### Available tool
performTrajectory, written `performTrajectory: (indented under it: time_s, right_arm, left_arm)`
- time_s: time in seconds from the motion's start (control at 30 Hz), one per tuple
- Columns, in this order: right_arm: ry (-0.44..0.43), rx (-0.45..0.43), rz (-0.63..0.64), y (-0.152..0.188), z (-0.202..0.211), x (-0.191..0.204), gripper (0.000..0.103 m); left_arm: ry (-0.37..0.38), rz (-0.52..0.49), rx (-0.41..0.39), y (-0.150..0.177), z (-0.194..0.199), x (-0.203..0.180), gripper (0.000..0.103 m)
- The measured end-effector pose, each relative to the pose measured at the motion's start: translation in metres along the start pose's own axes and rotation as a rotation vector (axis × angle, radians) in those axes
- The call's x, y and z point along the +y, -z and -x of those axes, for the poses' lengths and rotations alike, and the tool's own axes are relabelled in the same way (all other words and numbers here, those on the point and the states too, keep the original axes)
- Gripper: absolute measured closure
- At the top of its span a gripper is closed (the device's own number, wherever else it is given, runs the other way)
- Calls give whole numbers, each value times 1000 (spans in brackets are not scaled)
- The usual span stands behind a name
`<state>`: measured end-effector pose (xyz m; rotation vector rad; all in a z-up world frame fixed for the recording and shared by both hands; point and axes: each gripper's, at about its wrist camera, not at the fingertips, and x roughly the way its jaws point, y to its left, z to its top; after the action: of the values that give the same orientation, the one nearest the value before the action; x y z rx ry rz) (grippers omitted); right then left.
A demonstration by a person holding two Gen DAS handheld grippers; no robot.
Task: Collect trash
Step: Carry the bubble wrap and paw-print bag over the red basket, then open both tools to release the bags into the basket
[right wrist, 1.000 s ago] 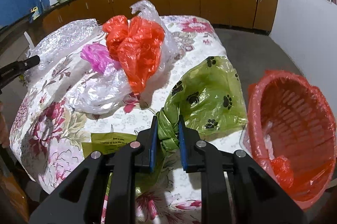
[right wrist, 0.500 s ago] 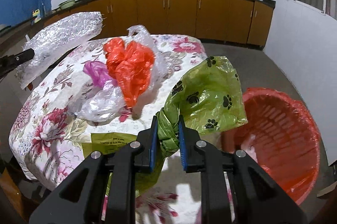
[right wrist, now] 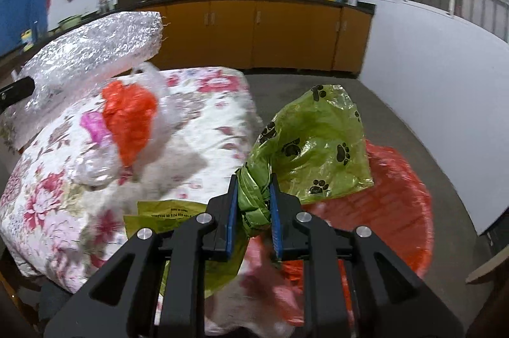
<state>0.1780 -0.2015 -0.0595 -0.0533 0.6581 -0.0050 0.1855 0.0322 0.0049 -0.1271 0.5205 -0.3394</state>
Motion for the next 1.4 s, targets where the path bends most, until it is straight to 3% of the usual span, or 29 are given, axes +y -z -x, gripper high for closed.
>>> performTrajectory:
  time_s: [0.3,0.6,1.27,1.4]
  right_arm:
    - [101,7,-82,10,9,-61,85]
    - [153,9,-130,16,16,-94,85]
    - [104,-15,-202,14,6,-131,84]
    - [84,-9,-205,16,4,-134,75]
  left_arm:
    - [131,-38,62,14,-38,-68,94]
    - [223,-56,126,32,-75,-118,94]
    - [295,-90,255,61,-134,-166,93]
    - [298,-91,279,67,-142,-168,89]
